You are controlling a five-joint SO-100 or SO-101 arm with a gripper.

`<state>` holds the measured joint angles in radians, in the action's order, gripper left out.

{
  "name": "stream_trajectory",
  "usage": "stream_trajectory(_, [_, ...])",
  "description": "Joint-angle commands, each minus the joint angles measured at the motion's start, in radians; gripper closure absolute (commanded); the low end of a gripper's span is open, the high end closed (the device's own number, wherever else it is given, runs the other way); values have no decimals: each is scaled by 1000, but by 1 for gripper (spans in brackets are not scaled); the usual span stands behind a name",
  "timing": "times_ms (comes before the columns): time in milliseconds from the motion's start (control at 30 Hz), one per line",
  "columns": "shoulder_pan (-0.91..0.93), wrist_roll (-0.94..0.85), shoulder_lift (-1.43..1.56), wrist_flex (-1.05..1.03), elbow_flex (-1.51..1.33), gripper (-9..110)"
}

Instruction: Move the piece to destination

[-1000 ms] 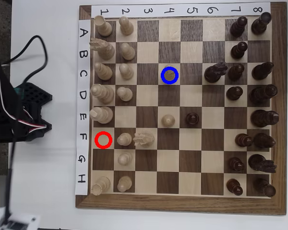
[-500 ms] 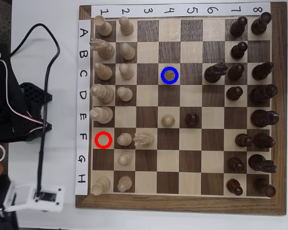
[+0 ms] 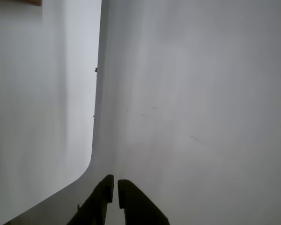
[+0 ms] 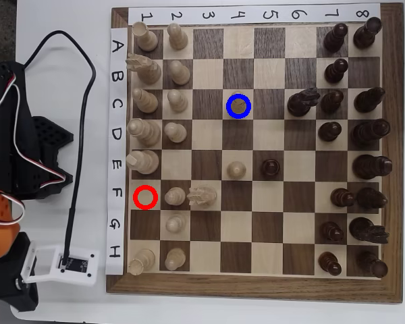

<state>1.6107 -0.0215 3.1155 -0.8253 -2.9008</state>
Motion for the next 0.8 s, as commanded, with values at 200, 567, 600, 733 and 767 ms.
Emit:
stream_trajectory(200, [18,-5,100,-25,-80,101])
stream_trajectory(567, [29,-5,229,-123,-160,101])
stream_trajectory(600, [29,-3,239,-133,-166,101])
stream_trajectory(733, [41,-12,278,-181,-190,101])
stream_trajectory(767, [48,-20,285,-193,-196,101])
